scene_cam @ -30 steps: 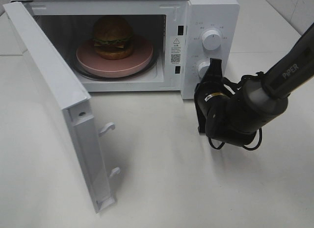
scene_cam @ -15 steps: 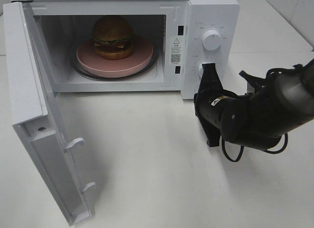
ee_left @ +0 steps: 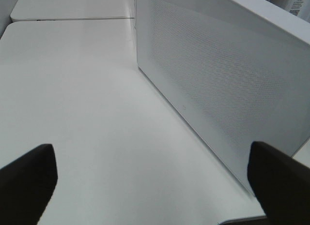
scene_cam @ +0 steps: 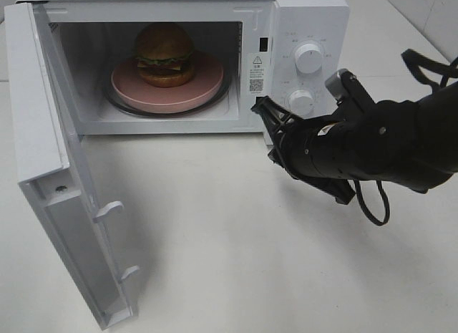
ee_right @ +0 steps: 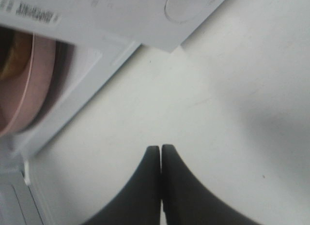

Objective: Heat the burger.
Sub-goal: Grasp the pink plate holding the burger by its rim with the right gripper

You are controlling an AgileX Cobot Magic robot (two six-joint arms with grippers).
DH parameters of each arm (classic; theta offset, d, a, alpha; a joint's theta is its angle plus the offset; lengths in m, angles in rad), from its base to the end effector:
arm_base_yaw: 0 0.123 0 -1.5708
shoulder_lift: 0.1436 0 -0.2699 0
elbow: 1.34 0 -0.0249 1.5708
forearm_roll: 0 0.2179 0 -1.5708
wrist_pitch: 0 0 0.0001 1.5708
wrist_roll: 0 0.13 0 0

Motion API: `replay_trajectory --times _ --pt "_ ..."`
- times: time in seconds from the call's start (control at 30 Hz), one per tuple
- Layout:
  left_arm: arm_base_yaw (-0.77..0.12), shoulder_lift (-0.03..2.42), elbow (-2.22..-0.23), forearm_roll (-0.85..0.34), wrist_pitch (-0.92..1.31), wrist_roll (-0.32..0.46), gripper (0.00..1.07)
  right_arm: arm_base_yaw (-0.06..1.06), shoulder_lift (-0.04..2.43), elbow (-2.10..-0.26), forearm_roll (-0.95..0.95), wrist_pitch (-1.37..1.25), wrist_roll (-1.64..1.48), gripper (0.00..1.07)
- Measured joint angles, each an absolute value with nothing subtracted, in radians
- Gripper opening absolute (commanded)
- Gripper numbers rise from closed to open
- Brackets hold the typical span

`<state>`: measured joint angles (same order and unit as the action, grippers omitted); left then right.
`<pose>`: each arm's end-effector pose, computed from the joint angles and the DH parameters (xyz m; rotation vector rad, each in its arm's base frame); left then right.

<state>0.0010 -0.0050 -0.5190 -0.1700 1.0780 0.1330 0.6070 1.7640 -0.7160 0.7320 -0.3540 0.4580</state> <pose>0.0120 -0.0194 0.2485 0.1457 2.0228 -0.1185 0.2896 0.1645 0.1326 0.7575 2.2059 0.6712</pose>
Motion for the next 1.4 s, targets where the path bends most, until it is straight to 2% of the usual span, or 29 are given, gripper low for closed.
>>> replay_trajectory --times 0.17,0.23,0.33,0.4,0.43,0.5,0.6,0.67,0.7,0.77,0.87,1.07,1.13,1.4 --pt "0.001 -0.005 -0.519 -0.170 1.078 0.133 1.00 0.607 1.710 -0.715 0.708 -0.177 0.204 0.01" --pt "0.001 -0.005 -0.519 -0.170 1.078 0.133 1.00 0.607 1.679 -0.720 0.633 -0.038 0.083 0.01" --pt "0.001 -0.005 -0.519 -0.170 1.078 0.133 1.00 0.607 1.675 -0.728 0.600 0.006 0.065 0.01" --pt "0.001 -0.005 -0.519 -0.170 1.078 0.133 1.00 0.607 1.673 -0.778 0.445 0.185 0.027 0.01" --pt "0.001 -0.005 -0.519 -0.170 1.078 0.133 1.00 0.607 1.673 -0.778 0.445 0.185 0.027 0.01" --pt "0.001 -0.005 -0.519 -0.170 1.078 0.133 1.00 0.607 1.673 -0.819 0.312 0.310 0.025 0.02" --pt "0.001 -0.005 -0.519 -0.170 1.078 0.133 1.00 0.607 1.673 -0.835 0.262 0.355 0.024 0.03" --pt "0.001 -0.005 -0.519 -0.170 1.078 0.133 1.00 0.607 1.673 -0.884 0.133 0.473 0.000 0.04" --pt "0.001 -0.005 -0.519 -0.170 1.078 0.133 1.00 0.607 1.673 -0.884 0.133 0.473 0.000 0.04" --pt "0.001 -0.005 -0.519 -0.170 1.078 0.133 1.00 0.607 1.673 -0.939 -0.006 0.613 -0.100 0.05" --pt "0.001 -0.005 -0.519 -0.170 1.078 0.133 1.00 0.607 1.673 -0.975 -0.067 0.689 -0.216 0.06" --pt "0.001 -0.005 -0.519 -0.170 1.078 0.133 1.00 0.607 1.673 -1.009 -0.090 0.750 -0.421 0.07" --pt "0.001 -0.005 -0.519 -0.170 1.078 0.133 1.00 0.607 1.673 -1.044 -0.101 0.759 -0.668 0.09" --pt "0.001 -0.005 -0.519 -0.170 1.078 0.133 1.00 0.607 1.673 -1.075 -0.119 0.732 -1.120 0.11"
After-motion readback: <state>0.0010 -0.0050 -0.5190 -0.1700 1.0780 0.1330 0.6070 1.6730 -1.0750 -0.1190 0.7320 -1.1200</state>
